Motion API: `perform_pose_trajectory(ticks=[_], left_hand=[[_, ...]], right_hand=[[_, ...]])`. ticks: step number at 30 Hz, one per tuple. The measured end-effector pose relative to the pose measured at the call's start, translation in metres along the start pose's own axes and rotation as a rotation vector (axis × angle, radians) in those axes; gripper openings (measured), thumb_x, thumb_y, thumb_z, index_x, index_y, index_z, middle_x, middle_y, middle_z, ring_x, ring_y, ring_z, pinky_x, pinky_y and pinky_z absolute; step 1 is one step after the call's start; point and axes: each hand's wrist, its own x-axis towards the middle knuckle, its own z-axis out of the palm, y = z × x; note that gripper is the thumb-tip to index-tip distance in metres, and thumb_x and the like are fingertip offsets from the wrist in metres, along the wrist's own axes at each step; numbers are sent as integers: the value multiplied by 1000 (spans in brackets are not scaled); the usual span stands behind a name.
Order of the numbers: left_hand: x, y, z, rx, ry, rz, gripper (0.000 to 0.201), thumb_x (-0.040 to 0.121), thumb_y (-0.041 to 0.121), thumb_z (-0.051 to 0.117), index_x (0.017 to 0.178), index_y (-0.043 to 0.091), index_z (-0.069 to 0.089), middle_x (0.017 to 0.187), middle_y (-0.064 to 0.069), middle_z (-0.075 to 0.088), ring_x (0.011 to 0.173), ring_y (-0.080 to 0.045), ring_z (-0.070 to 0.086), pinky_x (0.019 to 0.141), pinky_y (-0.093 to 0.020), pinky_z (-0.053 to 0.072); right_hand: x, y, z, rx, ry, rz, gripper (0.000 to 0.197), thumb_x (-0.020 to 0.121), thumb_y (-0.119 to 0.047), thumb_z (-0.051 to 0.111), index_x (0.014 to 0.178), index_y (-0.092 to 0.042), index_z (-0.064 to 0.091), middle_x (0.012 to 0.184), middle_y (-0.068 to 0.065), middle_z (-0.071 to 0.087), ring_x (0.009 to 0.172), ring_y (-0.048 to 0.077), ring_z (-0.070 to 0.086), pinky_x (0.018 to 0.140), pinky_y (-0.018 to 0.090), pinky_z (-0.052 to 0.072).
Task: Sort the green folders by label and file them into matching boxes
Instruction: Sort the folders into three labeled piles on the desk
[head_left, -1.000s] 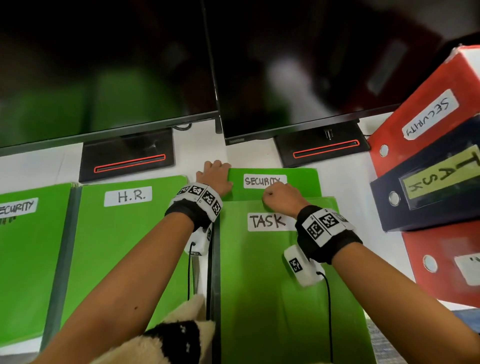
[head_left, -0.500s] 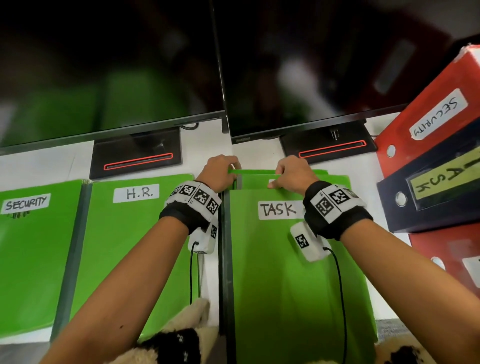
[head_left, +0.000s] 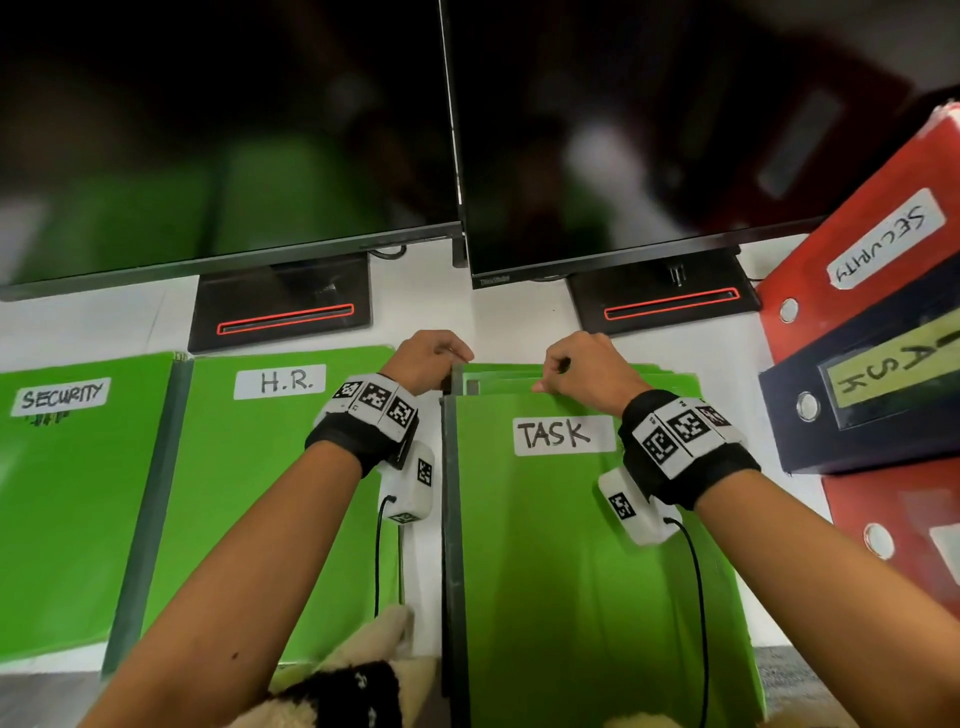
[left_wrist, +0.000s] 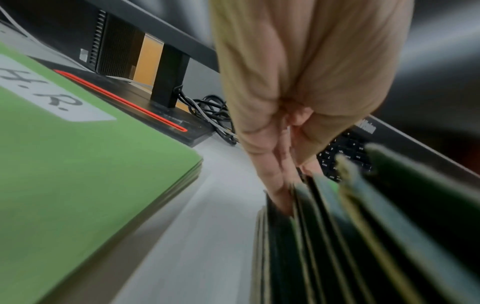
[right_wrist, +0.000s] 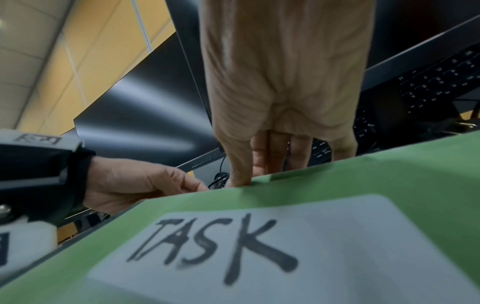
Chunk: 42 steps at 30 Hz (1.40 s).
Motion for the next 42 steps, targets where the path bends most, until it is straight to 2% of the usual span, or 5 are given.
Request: perform_pose_trajectory(ticks=[4, 17, 27, 33, 42], left_hand=[[1, -3, 1, 45, -51, -101, 22, 92, 6, 53, 71, 15, 55, 68, -4, 55, 56, -12, 50, 52, -17, 46], [10, 17, 4, 144, 56, 67, 20, 93, 12, 51, 74, 17, 52, 95, -15, 57, 92, -27, 57, 90, -48, 51], [-23, 44, -17, -168, -39, 201, 32, 97, 26, 44, 67, 17, 43, 56, 6, 47, 42, -2, 47, 43, -11, 41], [-40, 71, -38, -187, -13, 319, 9, 89, 13, 59, 81, 16, 56, 79, -3, 63, 65, -10, 61, 65, -17, 53], [-65, 116, -75, -287, 387, 647, 23, 84, 4, 60, 75, 24, 51, 78, 2, 54, 75, -16, 54, 77, -38, 48]], right_hand=[[0, 1, 3, 67, -128, 91, 39, 84, -19, 66, 53, -10, 46, 65, 9, 57, 69, 20, 57, 69, 26, 46], [15, -8, -22, -66, -440, 211, 12, 86, -9, 61, 92, -4, 70, 115, 16, 66, 101, 26, 60, 102, 42, 44], [21, -44, -56, 27, -15, 0, 21, 80, 1, 60, 65, -12, 68, 76, 4, 64, 82, 13, 56, 85, 27, 46], [11, -80, -83, -30, 174, -148, 22, 80, 0, 52, 70, -7, 70, 66, -5, 61, 68, 3, 54, 62, 13, 43], [-7, -118, -110, -215, 445, -320, 30, 82, -31, 66, 109, -26, 54, 110, -6, 58, 110, 14, 48, 96, 36, 20]])
